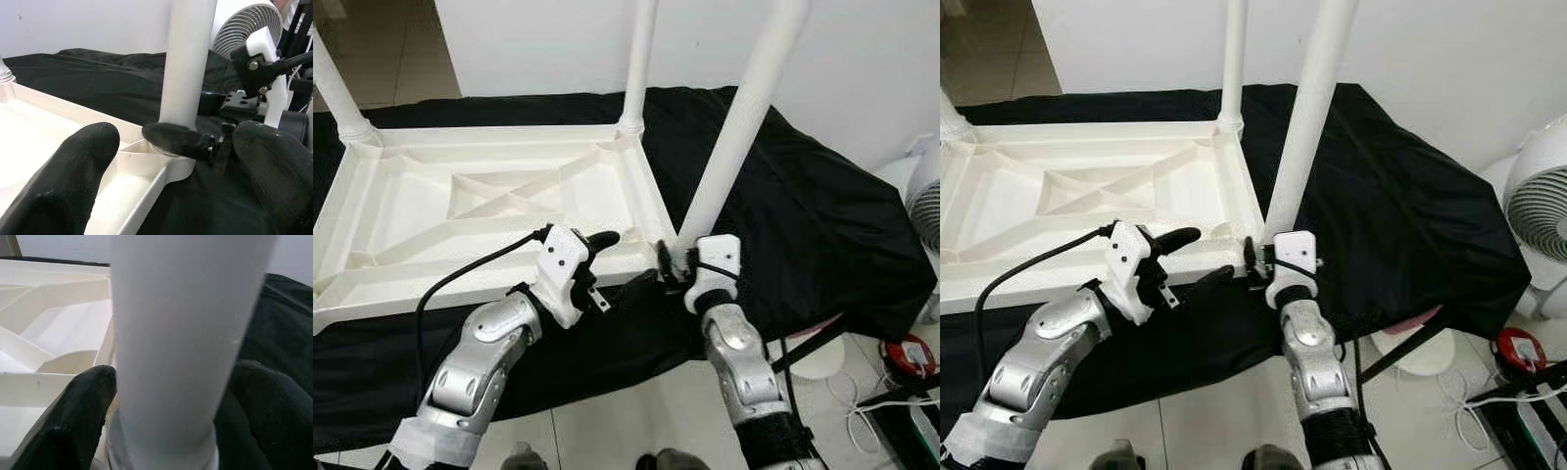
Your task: Building children table
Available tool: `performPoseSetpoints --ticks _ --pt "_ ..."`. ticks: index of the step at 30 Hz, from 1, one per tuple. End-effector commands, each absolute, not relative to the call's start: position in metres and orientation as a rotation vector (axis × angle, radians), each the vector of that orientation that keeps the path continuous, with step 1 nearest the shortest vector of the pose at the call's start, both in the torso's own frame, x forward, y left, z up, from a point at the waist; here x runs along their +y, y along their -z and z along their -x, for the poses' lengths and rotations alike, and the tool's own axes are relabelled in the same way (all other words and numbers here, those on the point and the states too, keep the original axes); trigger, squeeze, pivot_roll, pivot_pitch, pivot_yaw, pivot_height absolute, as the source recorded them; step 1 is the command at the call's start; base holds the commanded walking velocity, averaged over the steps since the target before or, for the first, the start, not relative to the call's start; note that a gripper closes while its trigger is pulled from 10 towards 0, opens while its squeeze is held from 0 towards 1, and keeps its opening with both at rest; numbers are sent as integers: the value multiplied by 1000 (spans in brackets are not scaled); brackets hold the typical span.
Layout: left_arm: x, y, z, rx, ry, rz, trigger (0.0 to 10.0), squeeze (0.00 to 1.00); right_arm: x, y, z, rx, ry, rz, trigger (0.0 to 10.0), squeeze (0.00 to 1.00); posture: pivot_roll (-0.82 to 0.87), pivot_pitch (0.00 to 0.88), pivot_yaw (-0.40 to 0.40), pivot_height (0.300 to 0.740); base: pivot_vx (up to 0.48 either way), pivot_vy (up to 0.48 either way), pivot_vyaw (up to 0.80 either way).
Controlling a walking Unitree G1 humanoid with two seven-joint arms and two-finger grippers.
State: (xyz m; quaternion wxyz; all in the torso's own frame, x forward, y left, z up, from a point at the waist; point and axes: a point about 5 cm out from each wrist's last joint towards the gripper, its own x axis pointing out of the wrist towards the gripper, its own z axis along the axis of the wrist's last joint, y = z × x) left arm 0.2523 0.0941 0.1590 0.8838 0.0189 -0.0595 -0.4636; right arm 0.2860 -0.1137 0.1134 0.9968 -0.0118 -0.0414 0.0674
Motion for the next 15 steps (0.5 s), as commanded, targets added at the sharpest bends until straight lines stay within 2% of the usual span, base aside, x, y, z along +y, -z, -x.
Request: performPoseSetpoints --ticks 1,2,3,4,5,7,15 --pt "92 -157 -251 -117 984 -36 10000 0 -121 -116 -276 -137 -135 49 10000 1000 65 8 -65 740 0 0 0" --pt "93 -157 -250 -116 982 -34 10000 0 -126 -118 -265 -172 -132 72 10000 1000 62 13 -66 740 0 0 0" --pt "93 -157 -249 -115 981 -33 10000 0 -130 -118 -256 -187 -147 77 10000 831 59 20 -67 740 0 0 0" --pt "93 -157 -249 -115 981 -33 10000 0 -130 -118 -256 -187 -147 77 10000 831 59 20 -67 740 0 0 0" --pt "94 -156 -248 -113 981 -31 10000 0 -132 -118 -247 -187 -171 73 10000 0 56 24 -65 740 0 0 0" --pt "95 -156 -247 -110 981 -30 10000 0 -137 -114 -231 -165 -203 88 10000 0 50 29 -66 740 0 0 0" --pt "96 -158 -246 -110 984 -28 10000 0 -135 -109 -219 -139 -301 121 10000 0 43 34 -58 740 0 0 0"
